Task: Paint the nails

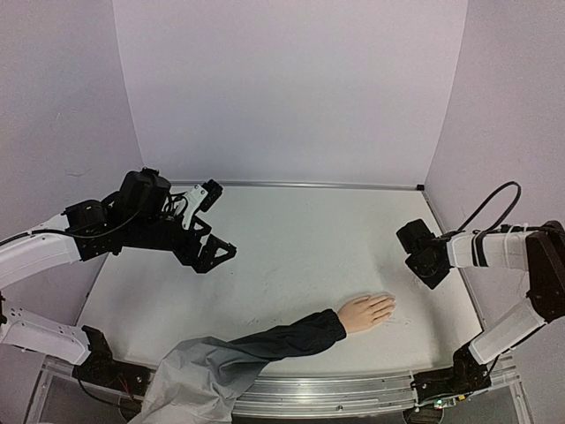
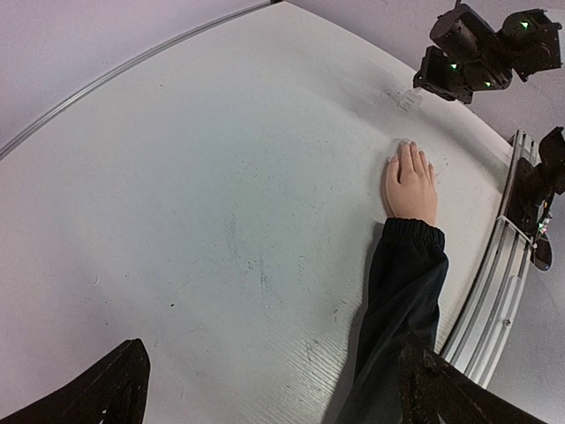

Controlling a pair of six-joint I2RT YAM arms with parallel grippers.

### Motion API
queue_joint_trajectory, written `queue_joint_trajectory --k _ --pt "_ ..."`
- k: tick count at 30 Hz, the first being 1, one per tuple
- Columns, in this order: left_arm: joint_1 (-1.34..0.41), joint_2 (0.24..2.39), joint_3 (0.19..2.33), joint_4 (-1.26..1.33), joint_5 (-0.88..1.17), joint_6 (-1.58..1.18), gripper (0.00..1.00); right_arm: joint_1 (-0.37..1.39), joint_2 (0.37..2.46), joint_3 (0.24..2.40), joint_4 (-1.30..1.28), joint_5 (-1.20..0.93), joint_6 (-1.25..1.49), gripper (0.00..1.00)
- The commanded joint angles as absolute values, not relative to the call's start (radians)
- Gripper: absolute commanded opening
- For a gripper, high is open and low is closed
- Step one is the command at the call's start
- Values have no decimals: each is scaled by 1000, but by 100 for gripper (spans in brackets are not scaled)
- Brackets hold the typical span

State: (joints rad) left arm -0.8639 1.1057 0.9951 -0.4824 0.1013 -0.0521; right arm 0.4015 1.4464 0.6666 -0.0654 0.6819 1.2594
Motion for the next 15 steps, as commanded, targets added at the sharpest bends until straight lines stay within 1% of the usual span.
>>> queue_joint_trajectory --k 1,6,10,15 --pt "-860 1074 1042 -473 92 -58 100 398 1465 648 -71 715 1273 7" --pt "-850 1068 1039 -468 67 -79 99 397 1449 633 -41 696 1247 22" --pt "-832 1042 1033 -462 12 -90 99 397 1404 635 -35 686 1202 37" --pt "-777 988 1027 -458 -62 -78 99 397 1302 642 -28 669 1081 50"
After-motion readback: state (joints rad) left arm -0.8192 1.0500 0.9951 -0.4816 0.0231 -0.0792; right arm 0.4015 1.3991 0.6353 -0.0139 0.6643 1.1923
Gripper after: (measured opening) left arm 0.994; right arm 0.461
